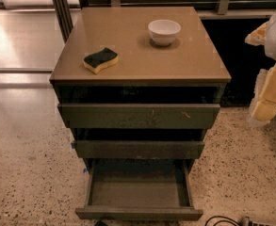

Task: Close bottom drawer

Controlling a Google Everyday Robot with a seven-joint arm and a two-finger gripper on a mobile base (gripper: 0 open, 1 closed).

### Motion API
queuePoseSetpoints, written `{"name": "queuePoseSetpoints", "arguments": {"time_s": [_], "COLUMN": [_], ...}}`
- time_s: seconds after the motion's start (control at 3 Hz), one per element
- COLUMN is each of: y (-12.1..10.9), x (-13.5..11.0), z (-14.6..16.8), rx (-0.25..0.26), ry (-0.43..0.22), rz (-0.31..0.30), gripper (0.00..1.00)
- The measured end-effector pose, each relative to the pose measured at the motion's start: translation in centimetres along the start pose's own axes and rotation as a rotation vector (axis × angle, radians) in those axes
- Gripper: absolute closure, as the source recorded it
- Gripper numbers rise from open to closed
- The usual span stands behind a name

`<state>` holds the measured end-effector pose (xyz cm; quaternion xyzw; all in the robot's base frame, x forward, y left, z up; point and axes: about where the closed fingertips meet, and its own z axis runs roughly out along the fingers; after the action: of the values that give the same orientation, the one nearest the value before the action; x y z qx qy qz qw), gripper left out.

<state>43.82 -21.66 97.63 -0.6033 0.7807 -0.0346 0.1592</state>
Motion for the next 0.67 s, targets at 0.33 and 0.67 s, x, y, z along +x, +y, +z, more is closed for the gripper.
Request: {"name": "queuePoseSetpoints", "arguments": {"time_s": [0.33,0.67], "y": [0.0,1.1], "x": [0.0,0.6], "z": [0.0,1.7], "rx": [0.002,-0.009], "ry": [-0.001,0.012], "rz": [0.001,0.029], "gripper": [0.00,0.00]}}
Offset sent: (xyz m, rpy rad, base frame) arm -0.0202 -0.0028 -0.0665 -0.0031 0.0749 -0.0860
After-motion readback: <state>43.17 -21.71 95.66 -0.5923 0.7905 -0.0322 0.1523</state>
